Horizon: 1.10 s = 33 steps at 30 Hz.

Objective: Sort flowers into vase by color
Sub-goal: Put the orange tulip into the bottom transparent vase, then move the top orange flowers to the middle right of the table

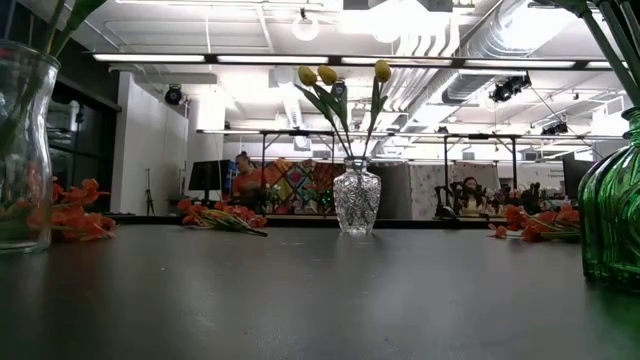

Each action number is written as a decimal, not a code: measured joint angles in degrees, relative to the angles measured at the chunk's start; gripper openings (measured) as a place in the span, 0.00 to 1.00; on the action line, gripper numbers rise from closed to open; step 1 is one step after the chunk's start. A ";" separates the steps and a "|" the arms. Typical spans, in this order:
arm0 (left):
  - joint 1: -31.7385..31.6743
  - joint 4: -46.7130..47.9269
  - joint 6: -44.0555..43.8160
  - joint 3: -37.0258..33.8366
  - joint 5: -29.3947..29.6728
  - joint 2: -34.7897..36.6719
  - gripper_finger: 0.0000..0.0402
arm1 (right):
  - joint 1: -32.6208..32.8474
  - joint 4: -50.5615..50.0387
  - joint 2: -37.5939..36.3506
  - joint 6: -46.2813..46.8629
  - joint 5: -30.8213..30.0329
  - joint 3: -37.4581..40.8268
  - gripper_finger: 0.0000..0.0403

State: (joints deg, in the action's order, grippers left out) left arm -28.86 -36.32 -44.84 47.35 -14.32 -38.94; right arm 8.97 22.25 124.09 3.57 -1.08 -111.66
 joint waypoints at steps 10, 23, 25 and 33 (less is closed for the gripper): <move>0.01 0.00 1.04 0.00 0.79 0.00 0.48 | 0.00 -1.54 1.95 3.34 -0.02 0.04 0.00; 0.02 0.00 2.01 0.00 1.72 0.00 0.48 | 0.01 -3.34 1.77 4.53 0.04 -0.02 0.35; 0.02 0.00 2.01 0.00 1.72 0.00 0.48 | 0.06 -4.14 1.36 5.47 0.11 -0.02 0.46; 0.00 0.03 3.02 0.00 2.11 0.00 0.48 | -0.57 -13.81 -4.87 4.14 1.21 -0.04 0.71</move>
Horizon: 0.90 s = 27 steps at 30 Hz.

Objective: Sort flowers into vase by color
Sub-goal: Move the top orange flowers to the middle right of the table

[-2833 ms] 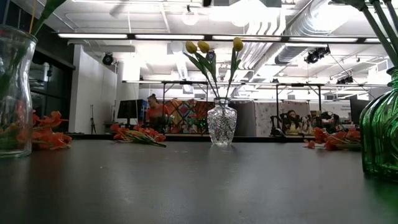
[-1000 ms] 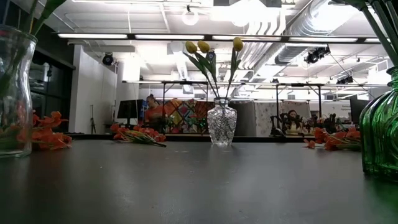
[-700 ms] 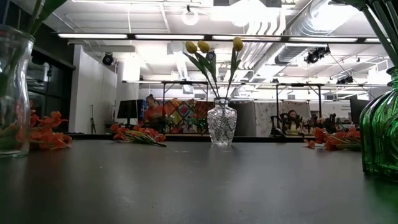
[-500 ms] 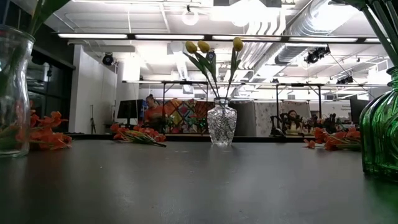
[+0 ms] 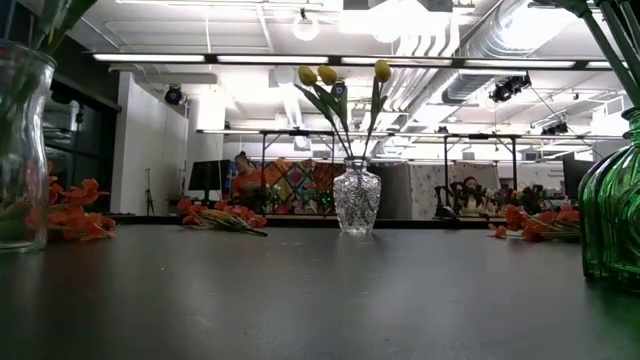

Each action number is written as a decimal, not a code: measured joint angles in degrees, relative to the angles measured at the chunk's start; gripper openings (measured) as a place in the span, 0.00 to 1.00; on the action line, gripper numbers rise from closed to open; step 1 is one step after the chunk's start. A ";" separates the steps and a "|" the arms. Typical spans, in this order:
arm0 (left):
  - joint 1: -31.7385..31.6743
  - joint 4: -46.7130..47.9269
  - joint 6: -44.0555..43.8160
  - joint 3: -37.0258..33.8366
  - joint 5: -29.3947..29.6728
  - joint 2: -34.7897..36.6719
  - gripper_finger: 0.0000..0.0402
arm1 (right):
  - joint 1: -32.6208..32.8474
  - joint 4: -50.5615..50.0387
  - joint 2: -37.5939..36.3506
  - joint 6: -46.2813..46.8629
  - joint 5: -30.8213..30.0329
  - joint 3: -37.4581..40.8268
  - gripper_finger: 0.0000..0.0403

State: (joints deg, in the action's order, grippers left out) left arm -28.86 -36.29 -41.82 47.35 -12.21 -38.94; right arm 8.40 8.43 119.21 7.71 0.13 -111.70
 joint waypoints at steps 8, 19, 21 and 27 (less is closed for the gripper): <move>0.02 1.91 0.49 0.00 0.57 -0.04 0.48 | -2.71 -18.29 -8.62 -3.78 -0.07 -0.02 0.72; 0.00 9.26 0.52 -0.02 0.51 -0.40 0.48 | -5.42 -47.16 -13.62 -4.65 -7.22 -0.02 0.72; 0.00 9.26 0.52 -0.02 0.51 -0.42 0.48 | -5.88 -49.27 -12.28 -4.46 -7.22 0.16 0.72; 0.00 9.41 -0.20 -0.02 -0.36 -0.39 0.48 | -8.97 -37.77 -12.03 -0.95 -5.56 16.03 0.72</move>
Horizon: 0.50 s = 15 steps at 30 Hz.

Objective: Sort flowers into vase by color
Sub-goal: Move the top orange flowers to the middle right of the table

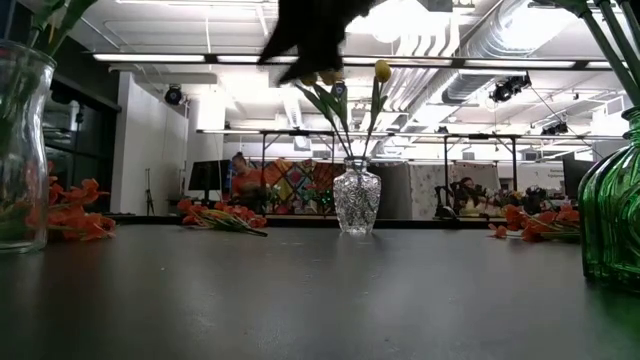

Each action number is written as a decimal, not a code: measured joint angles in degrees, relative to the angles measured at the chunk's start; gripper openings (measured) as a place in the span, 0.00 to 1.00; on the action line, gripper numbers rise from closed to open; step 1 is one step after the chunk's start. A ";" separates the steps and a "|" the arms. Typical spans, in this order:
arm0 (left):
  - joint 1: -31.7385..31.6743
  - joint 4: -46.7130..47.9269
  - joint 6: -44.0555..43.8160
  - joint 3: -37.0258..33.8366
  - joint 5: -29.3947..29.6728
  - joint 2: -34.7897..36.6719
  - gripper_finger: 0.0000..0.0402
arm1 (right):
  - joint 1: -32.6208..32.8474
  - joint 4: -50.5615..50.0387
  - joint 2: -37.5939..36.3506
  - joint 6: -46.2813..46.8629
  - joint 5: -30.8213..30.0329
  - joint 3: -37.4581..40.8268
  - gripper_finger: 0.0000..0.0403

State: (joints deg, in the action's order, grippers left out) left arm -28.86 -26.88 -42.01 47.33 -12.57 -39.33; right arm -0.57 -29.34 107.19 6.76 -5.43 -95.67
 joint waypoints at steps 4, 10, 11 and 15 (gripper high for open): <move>0.02 0.03 -0.96 0.00 -2.23 0.39 0.48 | -2.46 14.90 -0.69 10.01 3.13 12.03 0.72; 0.00 0.01 -1.29 0.00 -2.24 0.17 0.48 | -1.69 27.79 6.88 21.97 0.06 18.30 0.72; 0.00 0.05 -1.33 0.00 -2.22 0.11 0.48 | -1.34 27.68 8.85 22.22 -1.36 16.89 0.72; 0.00 0.23 -1.33 0.00 -2.11 -0.20 0.48 | -1.18 25.74 16.26 23.77 -7.73 9.73 0.72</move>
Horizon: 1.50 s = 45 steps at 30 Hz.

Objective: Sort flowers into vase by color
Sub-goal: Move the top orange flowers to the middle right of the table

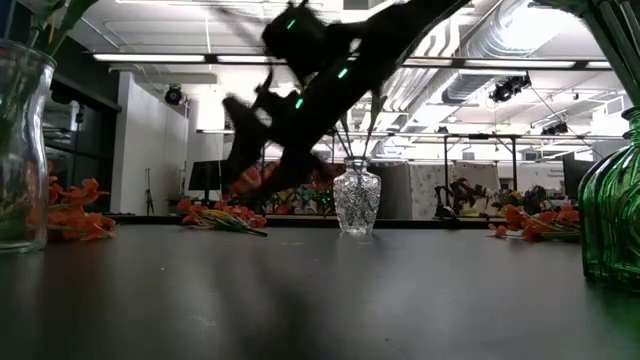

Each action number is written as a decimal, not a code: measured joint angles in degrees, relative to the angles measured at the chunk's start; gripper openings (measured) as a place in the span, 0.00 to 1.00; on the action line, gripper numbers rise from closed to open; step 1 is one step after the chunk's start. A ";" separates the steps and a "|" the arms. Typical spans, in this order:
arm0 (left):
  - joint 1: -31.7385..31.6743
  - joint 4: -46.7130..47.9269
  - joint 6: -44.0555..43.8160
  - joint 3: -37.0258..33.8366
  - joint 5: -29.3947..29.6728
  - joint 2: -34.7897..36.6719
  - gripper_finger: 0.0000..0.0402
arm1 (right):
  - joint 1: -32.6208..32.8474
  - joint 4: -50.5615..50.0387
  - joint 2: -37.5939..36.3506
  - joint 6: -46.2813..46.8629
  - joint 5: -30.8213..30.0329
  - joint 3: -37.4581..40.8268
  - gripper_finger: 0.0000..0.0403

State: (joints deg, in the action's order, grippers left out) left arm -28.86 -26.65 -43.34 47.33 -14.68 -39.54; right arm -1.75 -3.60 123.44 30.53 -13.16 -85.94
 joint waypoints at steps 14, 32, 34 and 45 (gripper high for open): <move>0.00 -0.11 -0.04 0.00 0.09 -0.04 0.48 | -3.45 -11.41 14.06 -3.83 -10.43 -21.83 0.72; 0.00 0.99 0.01 0.00 0.09 -0.10 0.48 | -5.02 -15.50 14.66 -2.06 -8.06 -21.94 0.72; 0.00 1.26 0.03 0.00 0.09 -0.12 0.48 | -5.02 -15.51 14.66 -2.05 -7.82 -21.94 0.72; 0.02 1.35 0.03 0.00 0.09 -0.10 0.48 | -5.66 -16.36 14.67 1.67 -6.43 -21.94 0.72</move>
State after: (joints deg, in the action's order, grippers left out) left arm -28.84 -25.30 -43.31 47.33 -14.59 -39.64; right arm -7.41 -19.96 138.12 32.20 -19.59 -107.87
